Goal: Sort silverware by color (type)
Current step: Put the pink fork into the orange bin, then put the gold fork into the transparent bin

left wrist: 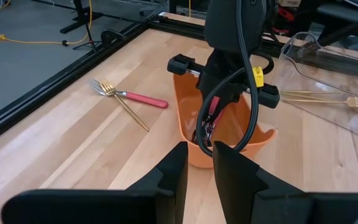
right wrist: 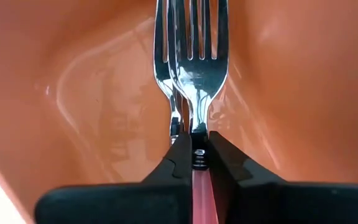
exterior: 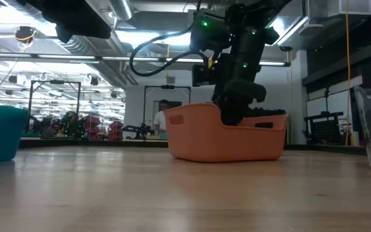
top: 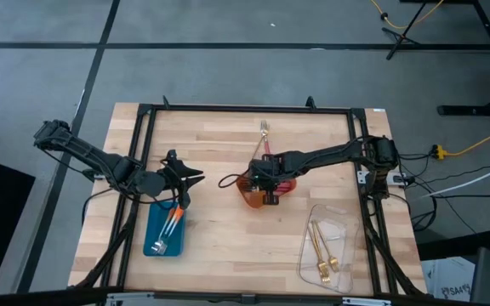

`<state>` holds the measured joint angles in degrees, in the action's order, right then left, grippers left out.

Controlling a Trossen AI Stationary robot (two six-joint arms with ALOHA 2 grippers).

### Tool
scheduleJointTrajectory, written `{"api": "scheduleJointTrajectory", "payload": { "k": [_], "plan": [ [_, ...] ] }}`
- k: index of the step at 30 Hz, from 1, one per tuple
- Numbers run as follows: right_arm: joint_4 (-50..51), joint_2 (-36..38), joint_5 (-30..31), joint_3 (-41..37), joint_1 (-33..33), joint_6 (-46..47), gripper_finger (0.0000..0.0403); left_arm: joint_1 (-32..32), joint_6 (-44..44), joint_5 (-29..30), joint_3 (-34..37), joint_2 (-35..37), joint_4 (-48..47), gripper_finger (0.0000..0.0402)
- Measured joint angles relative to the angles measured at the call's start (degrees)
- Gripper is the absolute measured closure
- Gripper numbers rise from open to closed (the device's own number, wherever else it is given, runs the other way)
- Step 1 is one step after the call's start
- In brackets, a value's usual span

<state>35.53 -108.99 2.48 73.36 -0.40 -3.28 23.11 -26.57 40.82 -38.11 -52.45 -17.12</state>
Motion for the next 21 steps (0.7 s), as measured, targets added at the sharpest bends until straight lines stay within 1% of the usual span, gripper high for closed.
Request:
{"api": "scheduleJointTrajectory", "payload": {
  "k": [2, 8, 11, 14, 21],
  "plan": [
    [0.04, 0.00, 0.00, 0.00, 0.00, 0.01, 0.0377, 0.00, 0.01, 0.00, 0.00, 0.00, 0.00, 0.0332],
    [0.04, 0.00, 0.02, 0.00, 0.00, -0.01, 0.0328, 0.00, 0.00, 0.00, 0.00, 0.00, 0.00, 0.0332],
    [0.04, 0.00, 0.03, 0.00, 0.00, -0.01, 0.0311, 0.00, 0.00, 0.00, 0.00, 0.00, 0.00, 0.0332],
    [0.04, 0.00, 0.04, 0.00, 0.00, -0.01, 0.0303, 0.00, 0.00, 0.00, 0.00, 0.00, 0.00, 0.0332],
    [0.79, 0.33, -0.05, 0.31, 0.02, -0.02, 0.0303, 0.00, 0.02, 0.00, 0.00, 0.00, 0.00, 0.0332]
  ]
}}
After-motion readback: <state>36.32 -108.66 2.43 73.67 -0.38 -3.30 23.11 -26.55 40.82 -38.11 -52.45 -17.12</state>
